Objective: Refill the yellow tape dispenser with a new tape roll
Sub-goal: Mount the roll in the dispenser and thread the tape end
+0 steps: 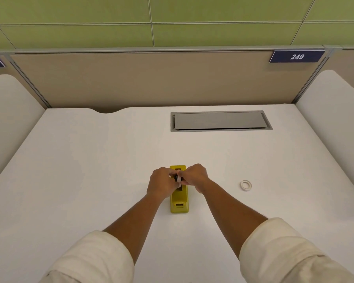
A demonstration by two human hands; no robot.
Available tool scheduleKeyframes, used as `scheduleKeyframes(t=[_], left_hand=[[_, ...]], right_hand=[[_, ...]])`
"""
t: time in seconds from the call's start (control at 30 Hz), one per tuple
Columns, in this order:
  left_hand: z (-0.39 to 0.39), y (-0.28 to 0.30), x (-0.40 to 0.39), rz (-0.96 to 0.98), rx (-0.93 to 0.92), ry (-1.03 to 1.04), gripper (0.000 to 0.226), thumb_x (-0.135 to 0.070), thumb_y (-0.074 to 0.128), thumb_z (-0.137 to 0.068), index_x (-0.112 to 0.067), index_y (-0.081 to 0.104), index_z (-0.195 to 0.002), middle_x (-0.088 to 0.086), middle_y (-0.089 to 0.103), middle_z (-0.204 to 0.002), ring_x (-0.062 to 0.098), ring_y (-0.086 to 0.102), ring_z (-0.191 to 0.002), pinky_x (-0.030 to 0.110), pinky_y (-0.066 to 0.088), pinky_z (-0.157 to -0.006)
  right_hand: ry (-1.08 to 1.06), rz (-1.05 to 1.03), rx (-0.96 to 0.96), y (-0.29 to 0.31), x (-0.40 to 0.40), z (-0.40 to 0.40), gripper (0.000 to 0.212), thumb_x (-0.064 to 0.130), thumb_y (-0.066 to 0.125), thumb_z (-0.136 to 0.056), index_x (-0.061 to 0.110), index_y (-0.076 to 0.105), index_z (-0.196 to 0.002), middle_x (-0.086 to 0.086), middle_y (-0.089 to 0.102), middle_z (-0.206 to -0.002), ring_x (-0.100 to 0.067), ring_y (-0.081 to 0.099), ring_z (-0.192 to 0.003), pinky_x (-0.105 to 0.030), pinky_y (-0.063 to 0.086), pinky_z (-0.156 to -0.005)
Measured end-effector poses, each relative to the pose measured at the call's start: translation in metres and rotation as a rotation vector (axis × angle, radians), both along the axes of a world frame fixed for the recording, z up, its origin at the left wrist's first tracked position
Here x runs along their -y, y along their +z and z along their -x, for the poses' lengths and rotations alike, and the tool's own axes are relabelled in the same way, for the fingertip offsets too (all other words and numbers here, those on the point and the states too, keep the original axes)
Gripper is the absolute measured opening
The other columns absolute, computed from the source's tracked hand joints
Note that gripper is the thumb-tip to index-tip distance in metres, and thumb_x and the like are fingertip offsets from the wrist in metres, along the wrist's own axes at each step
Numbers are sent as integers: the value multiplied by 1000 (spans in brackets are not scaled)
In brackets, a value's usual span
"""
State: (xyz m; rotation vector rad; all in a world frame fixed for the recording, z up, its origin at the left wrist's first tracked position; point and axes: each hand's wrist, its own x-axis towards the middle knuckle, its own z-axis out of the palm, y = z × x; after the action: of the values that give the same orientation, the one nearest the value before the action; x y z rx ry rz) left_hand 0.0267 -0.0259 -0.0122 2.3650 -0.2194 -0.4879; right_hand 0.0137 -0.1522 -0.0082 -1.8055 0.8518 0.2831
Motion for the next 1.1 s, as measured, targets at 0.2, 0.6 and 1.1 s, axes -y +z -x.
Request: scheduleKeyframes(t=[0.2, 0.6, 1.1], left_hand=[[-1, -3, -1, 58, 6, 22, 65, -15, 83, -71, -23, 58, -131, -1, 71, -114, 23, 68, -98, 39, 56, -90], [-1, -8, -3, -13, 98, -21, 45, -27, 83, -70, -32, 67, -112, -13, 71, -98, 13, 65, -89, 29, 54, -79], [0, -11, -7, 3, 130, 19, 40, -29, 81, -70, -41, 64, -104, -24, 68, -81, 7, 66, -80, 28, 54, -68]], right_hand=[[5, 23, 5, 1, -1, 0, 30, 22, 75, -81, 10, 54, -64, -19, 75, -92, -28, 74, -86, -39, 59, -87], [24, 65, -16, 8, -2, 1, 35, 24, 76, -79, 11, 50, -60, -14, 70, -82, -29, 74, -87, -38, 58, -84], [-106, -96, -36, 7, -6, 0, 11, 7, 75, -75, 2, 66, -79, -11, 69, -77, -16, 68, -56, -19, 56, -52]])
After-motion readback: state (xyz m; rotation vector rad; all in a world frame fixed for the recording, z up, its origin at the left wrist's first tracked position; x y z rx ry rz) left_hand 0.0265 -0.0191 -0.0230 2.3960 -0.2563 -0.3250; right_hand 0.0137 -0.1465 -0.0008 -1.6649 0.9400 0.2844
